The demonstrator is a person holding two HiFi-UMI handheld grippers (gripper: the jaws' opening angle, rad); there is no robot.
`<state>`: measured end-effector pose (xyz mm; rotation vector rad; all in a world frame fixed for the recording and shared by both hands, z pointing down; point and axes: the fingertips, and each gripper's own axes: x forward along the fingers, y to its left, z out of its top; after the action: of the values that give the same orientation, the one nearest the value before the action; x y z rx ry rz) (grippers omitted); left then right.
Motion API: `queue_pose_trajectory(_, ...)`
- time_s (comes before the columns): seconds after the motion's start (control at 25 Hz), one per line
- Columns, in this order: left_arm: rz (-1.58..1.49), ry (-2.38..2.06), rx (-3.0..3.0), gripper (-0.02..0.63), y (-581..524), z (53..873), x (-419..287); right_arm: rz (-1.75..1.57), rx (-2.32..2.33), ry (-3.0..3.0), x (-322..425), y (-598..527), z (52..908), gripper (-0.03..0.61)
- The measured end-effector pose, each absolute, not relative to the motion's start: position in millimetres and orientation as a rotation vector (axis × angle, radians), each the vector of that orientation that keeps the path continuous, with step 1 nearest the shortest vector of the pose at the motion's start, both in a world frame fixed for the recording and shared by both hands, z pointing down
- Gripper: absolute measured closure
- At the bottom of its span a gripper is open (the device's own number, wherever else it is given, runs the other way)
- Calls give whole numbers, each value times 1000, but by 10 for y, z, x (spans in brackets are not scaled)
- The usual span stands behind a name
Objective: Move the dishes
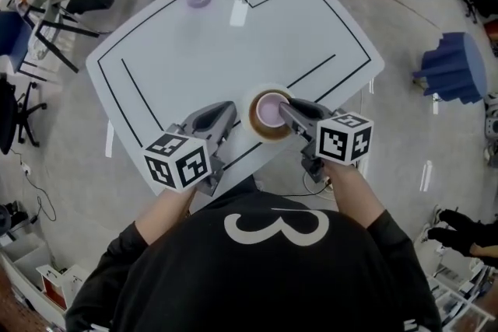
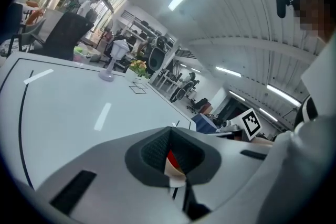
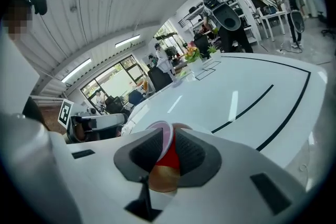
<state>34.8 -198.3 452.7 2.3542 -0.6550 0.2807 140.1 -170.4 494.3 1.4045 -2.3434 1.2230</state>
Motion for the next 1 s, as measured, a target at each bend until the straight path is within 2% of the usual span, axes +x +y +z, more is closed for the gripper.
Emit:
queue_pose_trajectory(0.12,269,-620,2316,611,-2060,4641,340,1211,1419,-2327,1393,-1704,4941,538)
queue_pose_trajectory(0.72,236,-609,2214,611,-2327,4951,173,1045,1442,-2448,1550,-1975,4199,541)
queue_pose_trajectory(1.0,196,-734,2196,611,-2372,4865,157,1017,1380,-2497,1707,-2420,4210,541)
